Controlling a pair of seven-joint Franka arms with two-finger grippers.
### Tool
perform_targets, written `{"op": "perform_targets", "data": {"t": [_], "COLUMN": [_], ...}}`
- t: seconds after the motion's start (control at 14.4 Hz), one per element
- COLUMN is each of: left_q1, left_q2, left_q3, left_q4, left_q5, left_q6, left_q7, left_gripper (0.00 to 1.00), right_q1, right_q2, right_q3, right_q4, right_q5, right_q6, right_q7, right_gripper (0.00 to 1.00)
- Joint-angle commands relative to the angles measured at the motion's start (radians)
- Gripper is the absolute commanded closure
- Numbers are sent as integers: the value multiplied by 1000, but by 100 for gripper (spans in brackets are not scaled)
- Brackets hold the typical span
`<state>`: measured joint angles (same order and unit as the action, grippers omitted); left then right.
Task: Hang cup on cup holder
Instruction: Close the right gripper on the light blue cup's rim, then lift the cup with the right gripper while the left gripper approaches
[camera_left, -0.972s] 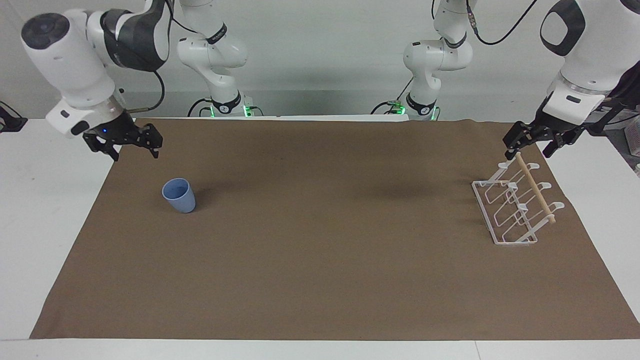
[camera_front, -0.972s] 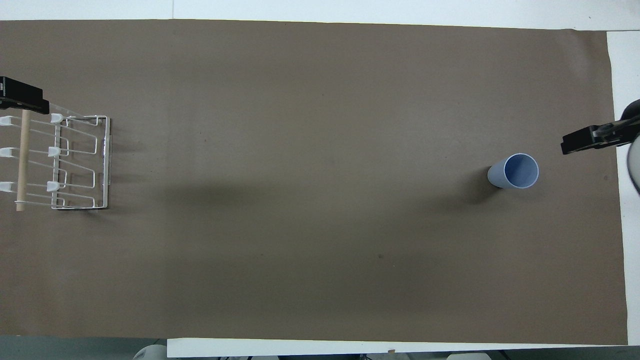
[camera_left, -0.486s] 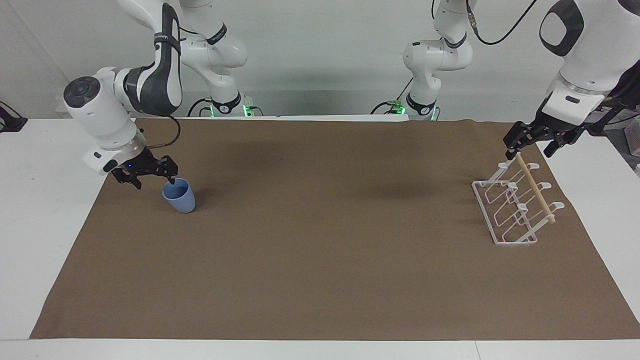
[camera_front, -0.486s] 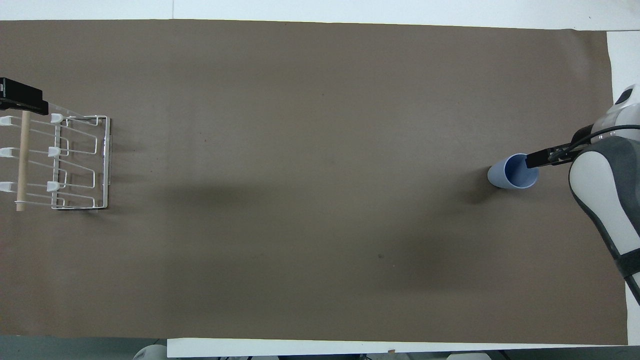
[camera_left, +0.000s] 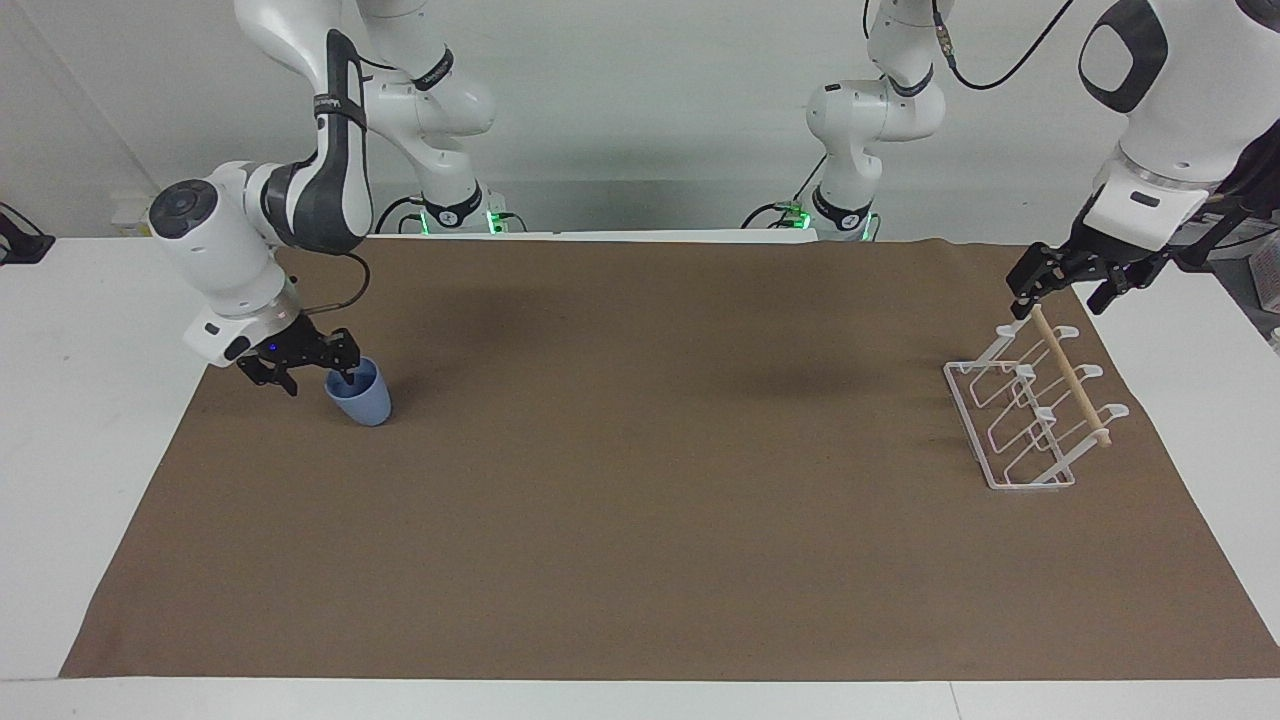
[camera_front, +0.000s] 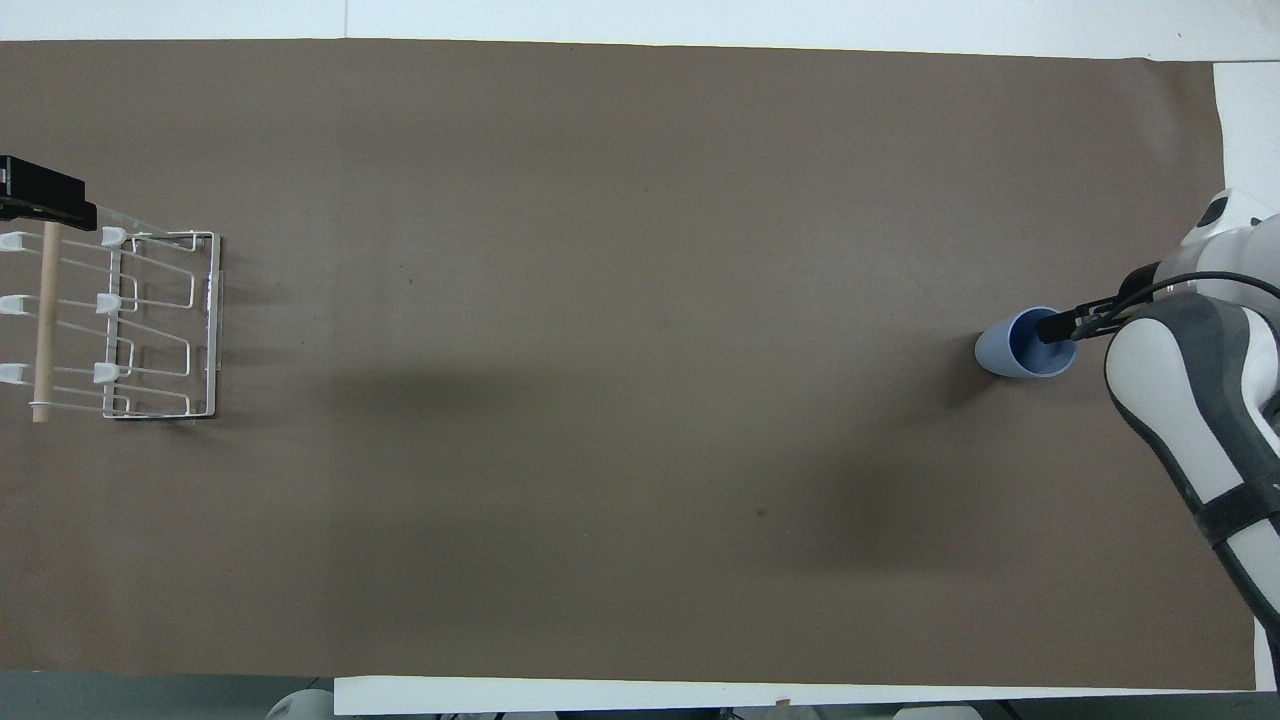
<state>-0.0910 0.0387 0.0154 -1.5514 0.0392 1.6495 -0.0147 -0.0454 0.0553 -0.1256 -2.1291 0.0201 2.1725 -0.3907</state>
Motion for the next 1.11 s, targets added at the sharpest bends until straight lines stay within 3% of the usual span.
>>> {"op": "perform_targets", "data": {"t": [0.0,0.21,0.28,0.42,0.56,0.83,1.04], "left_q1": [-6,-4,-4,-4,-3,-1,-1], "left_q2": [-19,-19,-19,-20,-22,-25,-23], "left_q3": [3,3,3,3,3,3,3], "left_q4": [-16,-18,-18,-21,-24,-30,-30], "left_q5": [19,19,19,19,19,19,19], "left_q6": [-10,-8,-8,-10,-10,-5,-1], "left_q7": [-7,-8,-8,-8,-7,-10,-10], "left_gripper": [0,0,0,0,0,0,0], "right_q1": [-4,-4,-4,-4,-4,-4,2], "right_q2": [7,11,11,11,11,12,11], "right_q3": [-5,-3,-5,-5,-5,-3,0], "right_q4": [-23,-40,-40,-40,-40,0,130], "right_q5": [26,27,27,27,27,27,37], "right_q6": [36,64,64,53,50,-20,-193], "right_q7": [-34,-30,-30,-33,-30,-31,-36], "right_gripper": [25,33,41,72,97,100,100]}}
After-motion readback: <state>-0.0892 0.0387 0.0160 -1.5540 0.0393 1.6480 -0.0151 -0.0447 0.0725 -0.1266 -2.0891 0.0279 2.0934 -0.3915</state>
